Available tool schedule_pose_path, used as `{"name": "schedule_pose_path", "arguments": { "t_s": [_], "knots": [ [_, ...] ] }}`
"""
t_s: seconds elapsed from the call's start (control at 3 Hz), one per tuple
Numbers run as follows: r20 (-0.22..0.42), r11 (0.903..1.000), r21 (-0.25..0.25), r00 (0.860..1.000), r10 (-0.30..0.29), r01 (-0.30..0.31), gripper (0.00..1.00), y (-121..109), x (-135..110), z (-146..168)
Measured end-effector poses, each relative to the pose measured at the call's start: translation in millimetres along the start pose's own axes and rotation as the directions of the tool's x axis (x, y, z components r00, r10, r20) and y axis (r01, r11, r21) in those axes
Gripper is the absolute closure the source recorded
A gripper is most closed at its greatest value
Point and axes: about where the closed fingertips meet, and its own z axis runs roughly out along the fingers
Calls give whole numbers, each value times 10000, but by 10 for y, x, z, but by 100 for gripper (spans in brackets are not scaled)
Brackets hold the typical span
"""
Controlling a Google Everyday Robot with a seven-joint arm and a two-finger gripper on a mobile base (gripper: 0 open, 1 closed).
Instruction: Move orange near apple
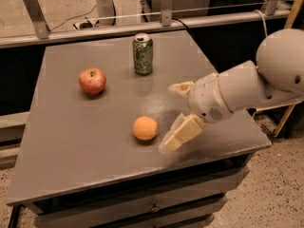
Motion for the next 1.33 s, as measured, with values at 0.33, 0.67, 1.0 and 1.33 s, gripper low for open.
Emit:
{"name": "schedule_pose_path", "arguments": {
  "t_s": [0.33,0.67,1.0,1.33],
  "knots": [
    [130,9997,202,9998,128,-130,0,-26,148,186],
    [414,9992,64,9984,393,-396,0,-22,227,421],
    [788,9983,-211,9953,567,-552,0,0,204,547],
    [1568,9960,-535,9844,796,-720,0,8,134,595]
  ]
}}
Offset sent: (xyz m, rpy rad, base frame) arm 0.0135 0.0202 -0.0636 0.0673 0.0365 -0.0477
